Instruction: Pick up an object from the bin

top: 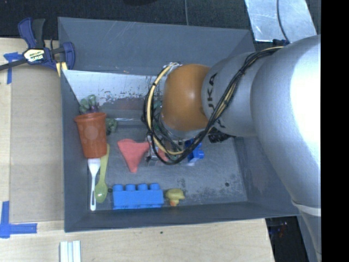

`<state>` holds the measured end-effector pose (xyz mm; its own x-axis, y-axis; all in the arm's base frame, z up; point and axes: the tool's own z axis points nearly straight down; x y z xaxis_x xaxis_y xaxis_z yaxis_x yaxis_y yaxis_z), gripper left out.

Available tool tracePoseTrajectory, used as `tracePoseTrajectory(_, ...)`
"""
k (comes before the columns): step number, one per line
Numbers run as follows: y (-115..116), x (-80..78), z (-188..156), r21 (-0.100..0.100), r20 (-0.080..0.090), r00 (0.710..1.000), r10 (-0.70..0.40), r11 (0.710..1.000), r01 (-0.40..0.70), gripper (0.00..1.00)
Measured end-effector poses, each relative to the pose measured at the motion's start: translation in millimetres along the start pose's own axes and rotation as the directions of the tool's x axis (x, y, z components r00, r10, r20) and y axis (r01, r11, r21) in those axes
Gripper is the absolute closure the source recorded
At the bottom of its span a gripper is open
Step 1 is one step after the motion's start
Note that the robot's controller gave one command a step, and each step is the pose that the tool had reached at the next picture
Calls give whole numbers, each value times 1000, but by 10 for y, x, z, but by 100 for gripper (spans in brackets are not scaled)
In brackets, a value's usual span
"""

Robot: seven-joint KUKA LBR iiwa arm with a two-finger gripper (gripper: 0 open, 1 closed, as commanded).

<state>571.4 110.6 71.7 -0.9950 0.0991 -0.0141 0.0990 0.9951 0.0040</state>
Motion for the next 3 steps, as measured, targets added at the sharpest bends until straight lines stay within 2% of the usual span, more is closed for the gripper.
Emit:
tracePoseTrajectory(1, 0, 0, 0, 0, 0, 1000, 0, 1000, 0, 100)
tracePoseTrajectory(2, 1, -34, -587, 1, -5, 1000, -5, 1000, 5, 100)
tracePoseTrajectory(3, -36, 177, -1330, 3, -10, 999, 48, 999, -48, 100)
